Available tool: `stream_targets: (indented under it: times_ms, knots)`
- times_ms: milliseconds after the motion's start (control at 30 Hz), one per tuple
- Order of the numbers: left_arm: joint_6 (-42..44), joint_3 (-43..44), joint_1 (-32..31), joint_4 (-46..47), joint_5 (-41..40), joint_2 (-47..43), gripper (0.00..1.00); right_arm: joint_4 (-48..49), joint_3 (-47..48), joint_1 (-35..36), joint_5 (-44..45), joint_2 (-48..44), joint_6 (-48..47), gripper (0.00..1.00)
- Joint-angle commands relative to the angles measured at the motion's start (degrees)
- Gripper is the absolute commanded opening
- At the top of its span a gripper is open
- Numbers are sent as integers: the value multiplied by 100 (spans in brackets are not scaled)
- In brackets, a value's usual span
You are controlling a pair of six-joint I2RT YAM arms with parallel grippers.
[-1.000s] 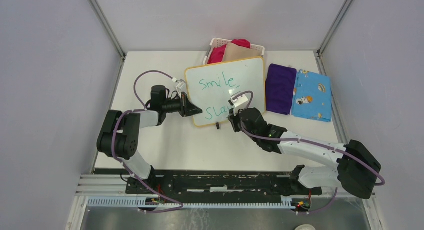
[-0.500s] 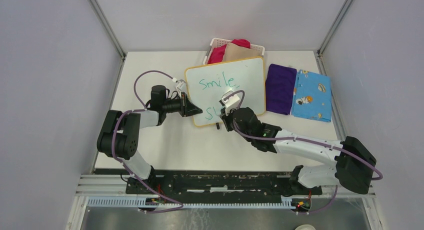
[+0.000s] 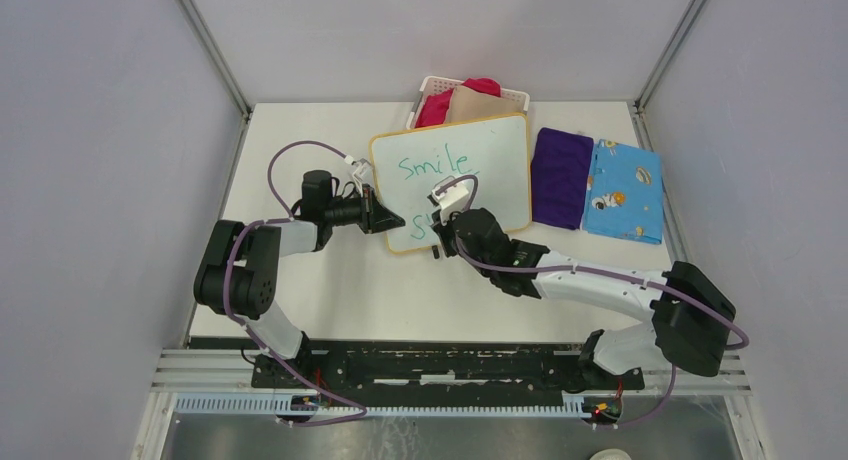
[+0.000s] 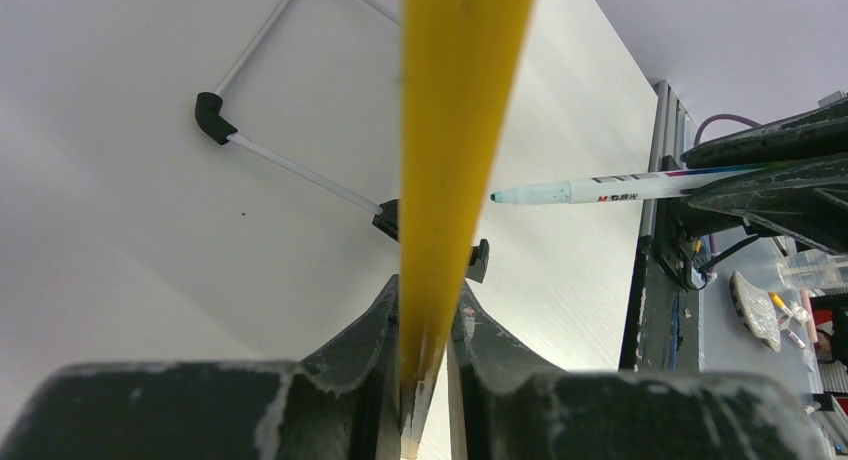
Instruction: Write a sentence on the whiteboard
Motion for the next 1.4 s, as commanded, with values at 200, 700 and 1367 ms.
stream_targets:
  times_ms: [200,700,1367]
  knots:
    - [434,-20,-149,-843,-588,133,2,205,284,-9,179,187,-39,0]
    - [471,-6,-149,-905,-615,152,2,163,-111,-331,292,-2,136,0]
    - [469,3,-149,-905,-614,172,2,295,-1106,-955,597,-1816,75,0]
